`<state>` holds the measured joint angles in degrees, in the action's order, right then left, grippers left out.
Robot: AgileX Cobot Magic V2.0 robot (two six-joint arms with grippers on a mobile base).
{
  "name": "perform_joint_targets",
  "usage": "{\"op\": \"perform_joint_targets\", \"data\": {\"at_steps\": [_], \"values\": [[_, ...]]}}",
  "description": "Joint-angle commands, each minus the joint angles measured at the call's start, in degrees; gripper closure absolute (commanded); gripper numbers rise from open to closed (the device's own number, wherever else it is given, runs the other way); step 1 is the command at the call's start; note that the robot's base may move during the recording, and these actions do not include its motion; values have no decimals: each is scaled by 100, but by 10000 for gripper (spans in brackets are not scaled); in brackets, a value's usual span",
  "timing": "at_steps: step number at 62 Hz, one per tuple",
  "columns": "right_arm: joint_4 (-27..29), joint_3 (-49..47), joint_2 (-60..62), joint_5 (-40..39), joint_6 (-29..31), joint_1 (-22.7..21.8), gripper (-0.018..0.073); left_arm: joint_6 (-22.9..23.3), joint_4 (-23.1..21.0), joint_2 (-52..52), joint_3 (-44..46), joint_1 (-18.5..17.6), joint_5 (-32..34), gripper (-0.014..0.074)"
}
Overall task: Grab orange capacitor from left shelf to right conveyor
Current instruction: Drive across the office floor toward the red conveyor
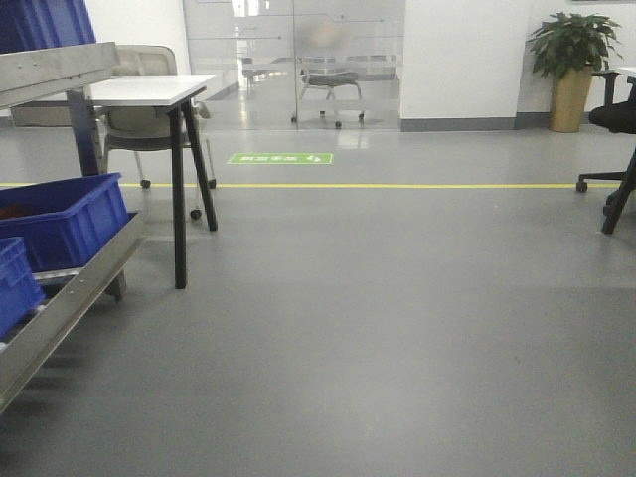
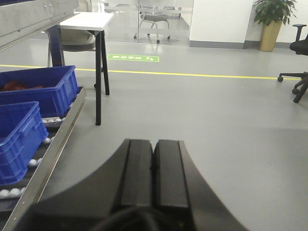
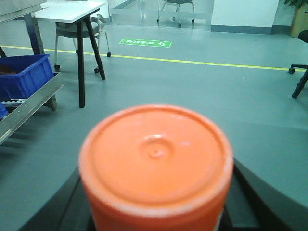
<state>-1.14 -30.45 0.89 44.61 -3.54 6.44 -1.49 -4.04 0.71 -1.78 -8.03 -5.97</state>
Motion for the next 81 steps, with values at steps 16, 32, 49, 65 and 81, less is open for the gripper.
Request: {"op": "perform_joint_targets", "data": {"at_steps": [16, 32, 49, 65, 81], "values": [[-66, -187, 8, -515, 12, -43, 462, 9, -20, 65, 25, 6, 477, 723], [-66, -187, 8, -515, 12, -43, 462, 9, -20, 65, 25, 6, 477, 723], [-66, -187, 8, -515, 12, -43, 462, 9, -20, 65, 25, 6, 477, 723], [-66, -187, 8, -515, 12, -43, 462, 9, -20, 65, 25, 6, 477, 723], [-66, -187, 8, -515, 12, -43, 462, 9, -20, 65, 25, 6, 477, 723]]}}
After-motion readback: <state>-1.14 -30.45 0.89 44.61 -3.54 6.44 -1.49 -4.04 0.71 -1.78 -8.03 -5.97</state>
